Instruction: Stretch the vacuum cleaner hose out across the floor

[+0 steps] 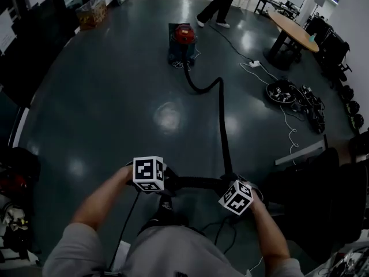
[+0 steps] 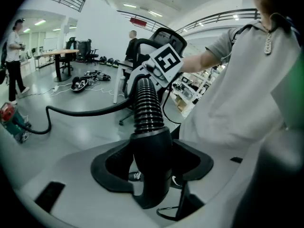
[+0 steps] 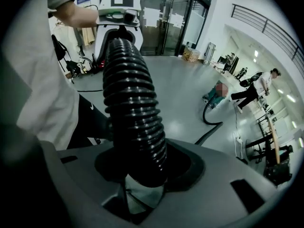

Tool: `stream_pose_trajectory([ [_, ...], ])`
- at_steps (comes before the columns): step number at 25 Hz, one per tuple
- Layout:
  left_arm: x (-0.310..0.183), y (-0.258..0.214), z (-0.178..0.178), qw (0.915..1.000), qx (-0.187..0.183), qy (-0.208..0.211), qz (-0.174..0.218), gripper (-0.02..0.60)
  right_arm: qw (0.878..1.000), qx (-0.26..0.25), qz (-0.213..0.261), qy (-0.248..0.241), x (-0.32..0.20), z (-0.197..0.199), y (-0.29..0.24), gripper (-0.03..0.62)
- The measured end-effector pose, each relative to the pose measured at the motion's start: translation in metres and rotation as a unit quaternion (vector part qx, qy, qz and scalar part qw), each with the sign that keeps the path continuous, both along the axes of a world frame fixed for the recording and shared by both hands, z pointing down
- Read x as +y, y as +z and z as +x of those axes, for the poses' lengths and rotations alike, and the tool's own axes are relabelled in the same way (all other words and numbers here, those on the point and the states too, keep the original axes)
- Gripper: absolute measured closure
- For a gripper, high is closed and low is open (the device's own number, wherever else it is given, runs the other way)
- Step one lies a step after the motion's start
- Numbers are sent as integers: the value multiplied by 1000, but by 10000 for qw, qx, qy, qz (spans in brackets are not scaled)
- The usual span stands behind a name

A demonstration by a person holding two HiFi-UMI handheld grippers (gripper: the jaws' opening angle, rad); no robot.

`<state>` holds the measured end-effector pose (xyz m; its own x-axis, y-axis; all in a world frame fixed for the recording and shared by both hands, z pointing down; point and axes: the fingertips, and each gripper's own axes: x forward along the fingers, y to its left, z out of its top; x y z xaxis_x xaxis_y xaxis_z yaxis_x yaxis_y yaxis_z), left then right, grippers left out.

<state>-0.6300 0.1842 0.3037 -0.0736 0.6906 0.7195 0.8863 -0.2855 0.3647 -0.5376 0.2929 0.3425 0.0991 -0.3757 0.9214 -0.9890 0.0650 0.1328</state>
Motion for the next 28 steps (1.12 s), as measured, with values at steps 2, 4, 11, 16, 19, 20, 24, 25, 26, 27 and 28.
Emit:
stream_pose_trajectory([
  [2, 1, 5, -16, 9994, 15, -242, 259, 324, 9997, -67, 218, -51, 2, -20, 2, 428],
  [4, 7, 14, -34, 9970, 33, -443, 626, 324, 9989, -108, 458, -34, 4, -34, 1, 430],
  [11, -9, 25, -62, 9573, 142, -2820, 629, 324, 9961, -119, 712, 498, 2, -68, 12, 431],
  [16, -25, 14, -113, 9111, 143, -4112, 233, 324, 9941, -38, 669, 856, -9, -101, 15, 431],
  [19, -15, 15, -136, 8857, 2, -4633, -306, 324, 9906, 35, 745, 1143, -14, -116, 12, 430],
  [20, -8, 15, -142, 8785, -48, -4746, -542, 324, 9891, 60, 772, 1251, -15, -121, 10, 430],
  [24, 0, 9, -158, 8198, -83, -5471, -1691, 324, 9818, 189, 927, 1645, -17, -158, -1, 431],
  [25, -6, 5, -159, 7992, -123, -5657, -2028, 322, 9800, 200, 978, 1722, -21, -167, -4, 430],
  [26, -12, 2, -160, 7785, -198, -5819, -2343, 322, 9788, 210, 1025, 1762, -26, -177, -6, 430],
  [27, -17, 0, -162, 7582, -293, -5964, -2618, 322, 9782, 218, 1065, 1769, -32, -188, -7, 431],
  [28, -22, 0, -164, 7381, -400, -6098, -2857, 317, 9778, 219, 1103, 1767, -36, -199, -8, 431],
])
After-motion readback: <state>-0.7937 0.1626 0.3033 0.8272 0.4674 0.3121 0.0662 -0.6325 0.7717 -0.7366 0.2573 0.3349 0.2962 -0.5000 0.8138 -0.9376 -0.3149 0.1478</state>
